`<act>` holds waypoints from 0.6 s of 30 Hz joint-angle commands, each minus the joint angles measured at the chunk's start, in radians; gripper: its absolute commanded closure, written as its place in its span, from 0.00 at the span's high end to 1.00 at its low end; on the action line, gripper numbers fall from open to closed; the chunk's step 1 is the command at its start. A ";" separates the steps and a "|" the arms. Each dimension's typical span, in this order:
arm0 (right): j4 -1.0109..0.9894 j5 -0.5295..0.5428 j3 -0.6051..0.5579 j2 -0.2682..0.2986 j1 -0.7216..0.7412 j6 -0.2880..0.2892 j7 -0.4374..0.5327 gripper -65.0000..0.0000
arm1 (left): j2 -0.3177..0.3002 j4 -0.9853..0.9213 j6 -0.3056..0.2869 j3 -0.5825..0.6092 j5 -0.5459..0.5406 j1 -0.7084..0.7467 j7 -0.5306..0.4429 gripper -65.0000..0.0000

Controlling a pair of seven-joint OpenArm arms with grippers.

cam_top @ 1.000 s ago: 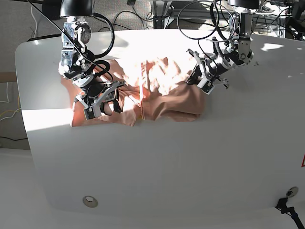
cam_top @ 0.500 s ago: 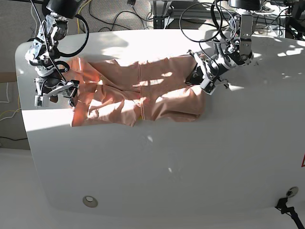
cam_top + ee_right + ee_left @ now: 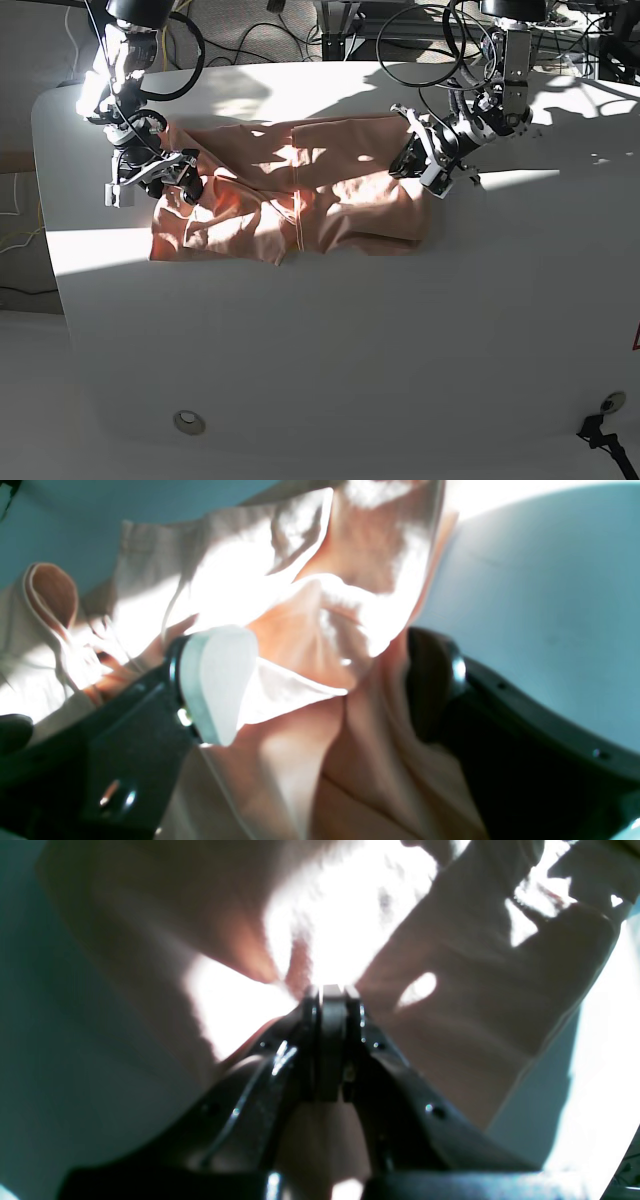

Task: Fold the T-shirt properly
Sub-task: 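Release the left gripper and regrasp the folded shirt near the right gripper, then lift the shirt with both grippers and fold it over onto itself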

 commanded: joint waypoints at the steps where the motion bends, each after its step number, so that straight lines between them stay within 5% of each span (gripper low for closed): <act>1: 0.013 -0.002 -0.021 -0.007 0.006 0.000 -0.008 0.72 | -0.006 0.008 0.002 -0.003 0.019 -0.001 0.026 0.00; 3: 0.013 -0.005 -0.026 -0.017 0.007 0.000 -0.008 0.70 | -0.006 0.008 0.002 -0.003 0.019 -0.001 0.026 0.00; 5: 0.012 -0.006 -0.030 -0.017 0.021 0.000 -0.008 0.55 | -0.006 0.008 0.002 -0.003 0.019 -0.001 0.026 0.00; 9: 0.018 -0.006 -0.081 -0.012 0.033 -0.005 -0.006 0.00 | -0.006 0.007 0.002 -0.003 0.019 -0.001 0.026 0.00; 16: 0.260 -0.071 -0.185 -0.017 -0.018 -0.012 -0.006 0.00 | -0.004 0.003 0.002 -0.003 0.019 -0.007 0.026 0.00; 18: 0.351 -0.077 -0.247 -0.017 -0.042 -0.052 -0.008 0.00 | -0.004 0.003 0.002 -0.003 0.019 -0.009 0.026 0.00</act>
